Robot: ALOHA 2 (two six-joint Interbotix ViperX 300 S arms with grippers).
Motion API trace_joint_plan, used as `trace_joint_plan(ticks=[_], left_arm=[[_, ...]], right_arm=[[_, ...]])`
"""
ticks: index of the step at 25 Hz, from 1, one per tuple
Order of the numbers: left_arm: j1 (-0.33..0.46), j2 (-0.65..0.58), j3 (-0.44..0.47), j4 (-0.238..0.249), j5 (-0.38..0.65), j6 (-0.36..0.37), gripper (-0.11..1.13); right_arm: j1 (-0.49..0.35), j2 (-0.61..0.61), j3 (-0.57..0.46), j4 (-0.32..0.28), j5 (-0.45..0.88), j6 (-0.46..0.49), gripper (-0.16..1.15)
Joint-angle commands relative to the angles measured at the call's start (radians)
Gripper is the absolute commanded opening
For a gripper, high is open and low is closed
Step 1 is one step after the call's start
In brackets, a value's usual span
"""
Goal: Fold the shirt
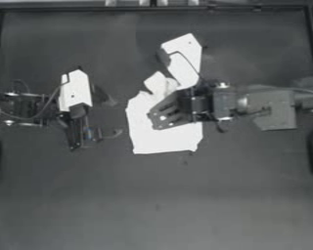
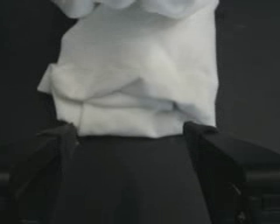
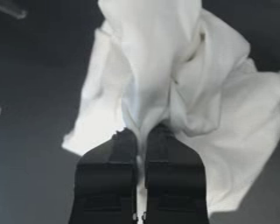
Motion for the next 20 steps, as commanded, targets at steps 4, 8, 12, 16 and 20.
trace_joint_plan(ticks=[4,8,12,16,20], left_arm=[[0.002,-0.044,0.015,-0.009,-0.003,-0.002,1.01],[0.000,-0.048,0.023,-0.009,-0.003,-0.002,1.01],[0.002,-0.049,0.025,-0.009,-0.003,-0.002,1.01],[0.002,-0.049,0.035,-0.011,-0.003,-0.003,1.01],[0.002,-0.054,0.044,-0.020,-0.003,-0.003,1.01]], right_arm=[[-0.003,0.051,-0.101,0.002,0.037,-0.006,0.05],[-0.003,0.089,-0.117,0.009,0.037,-0.008,0.05],[-0.006,0.121,-0.121,0.015,0.026,-0.005,0.05],[-0.006,0.146,-0.126,0.015,0.006,-0.008,0.07],[-0.014,0.158,-0.126,0.020,-0.054,-0.014,0.32]])
